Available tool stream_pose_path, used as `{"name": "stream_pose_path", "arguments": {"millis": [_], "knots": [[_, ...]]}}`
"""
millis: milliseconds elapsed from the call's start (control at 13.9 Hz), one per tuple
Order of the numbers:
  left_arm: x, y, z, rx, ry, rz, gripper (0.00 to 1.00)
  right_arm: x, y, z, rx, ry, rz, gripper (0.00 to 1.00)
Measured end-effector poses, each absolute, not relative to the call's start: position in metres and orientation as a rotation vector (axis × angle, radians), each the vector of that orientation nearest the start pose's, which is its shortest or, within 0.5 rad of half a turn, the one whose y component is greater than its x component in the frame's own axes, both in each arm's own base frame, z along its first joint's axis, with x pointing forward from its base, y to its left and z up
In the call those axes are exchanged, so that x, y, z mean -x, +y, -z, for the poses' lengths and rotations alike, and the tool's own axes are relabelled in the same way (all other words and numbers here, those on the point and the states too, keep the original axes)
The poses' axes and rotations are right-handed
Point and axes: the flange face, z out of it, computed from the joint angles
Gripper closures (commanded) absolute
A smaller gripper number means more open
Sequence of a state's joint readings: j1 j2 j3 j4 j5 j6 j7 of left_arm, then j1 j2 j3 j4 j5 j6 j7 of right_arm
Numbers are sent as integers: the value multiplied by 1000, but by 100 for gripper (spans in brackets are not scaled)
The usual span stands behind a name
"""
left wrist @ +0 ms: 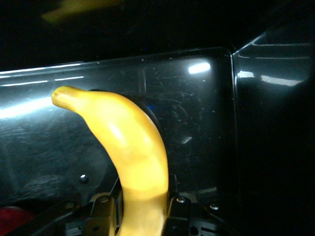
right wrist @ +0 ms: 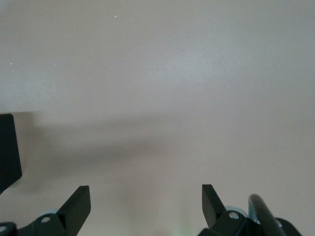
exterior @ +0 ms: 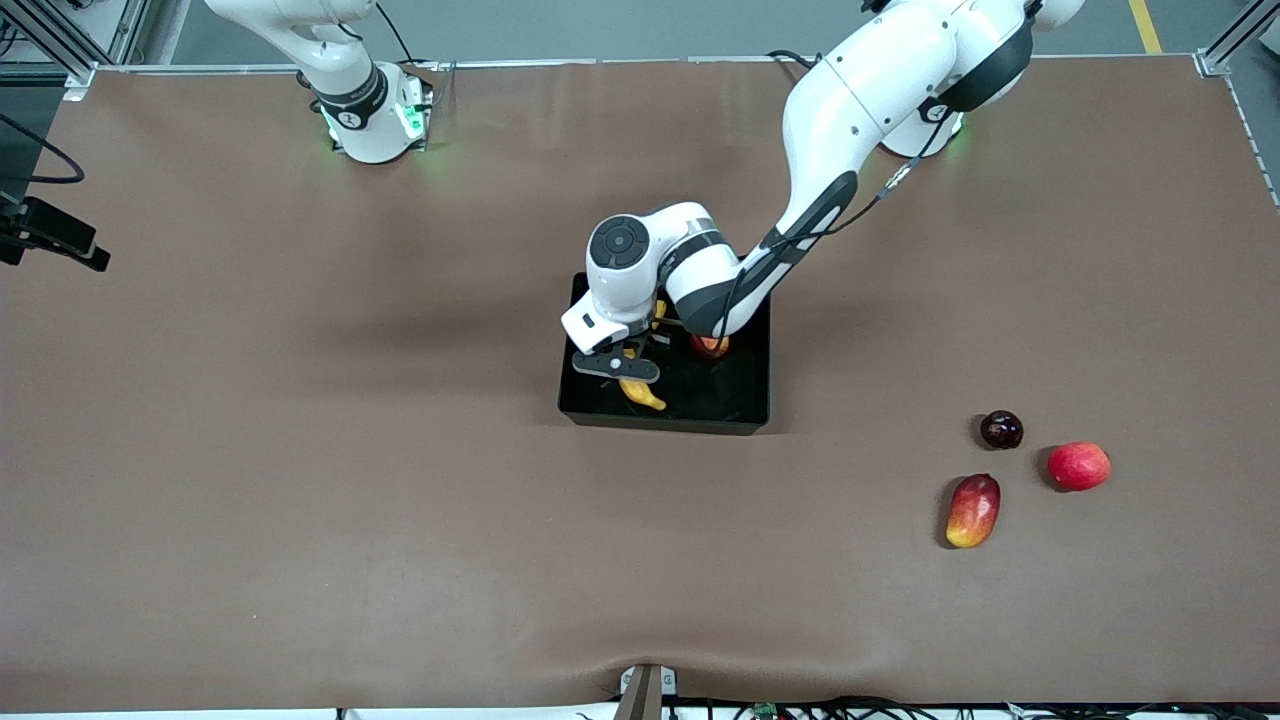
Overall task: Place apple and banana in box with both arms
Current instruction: 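Lower the banana into the box beside the apple and open the left gripper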
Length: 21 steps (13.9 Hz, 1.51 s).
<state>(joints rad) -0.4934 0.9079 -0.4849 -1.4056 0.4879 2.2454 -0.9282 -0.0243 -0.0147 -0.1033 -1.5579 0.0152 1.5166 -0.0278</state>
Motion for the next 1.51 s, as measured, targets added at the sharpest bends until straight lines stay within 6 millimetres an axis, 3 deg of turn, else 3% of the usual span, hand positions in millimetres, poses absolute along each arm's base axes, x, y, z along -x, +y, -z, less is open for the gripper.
{"name": "stream_pose_path", "arguments": {"millis": [72, 144, 289, 577, 793, 938, 1154, 1515], "knots": [[-478, -555, -198, 3168, 286, 58, 76, -540, -68, -634, 3119, 155, -40, 0], [-476, -555, -194, 3169, 288, 52, 54, -540, -69, -634, 3119, 156, -40, 0], [-477, -554, -187, 3163, 286, 50, 0, -540, -69, -634, 3119, 159, -40, 0], [-488, -550, -192, 3168, 263, 82, 0, -541, -70, -632, 3118, 161, -47, 0], [-503, -550, -221, 3189, 240, 153, 0, -542, -70, -631, 3118, 161, -49, 0], [-519, -540, -260, 3178, 202, 210, 0, -542, -71, -630, 3118, 162, -50, 0], [-540, -507, -336, 3113, 112, 268, 0, -542, -71, -630, 3118, 162, -52, 0], [-565, -433, -437, 2993, -23, 302, 0, -542, -71, -630, 3118, 163, -52, 0]]}}
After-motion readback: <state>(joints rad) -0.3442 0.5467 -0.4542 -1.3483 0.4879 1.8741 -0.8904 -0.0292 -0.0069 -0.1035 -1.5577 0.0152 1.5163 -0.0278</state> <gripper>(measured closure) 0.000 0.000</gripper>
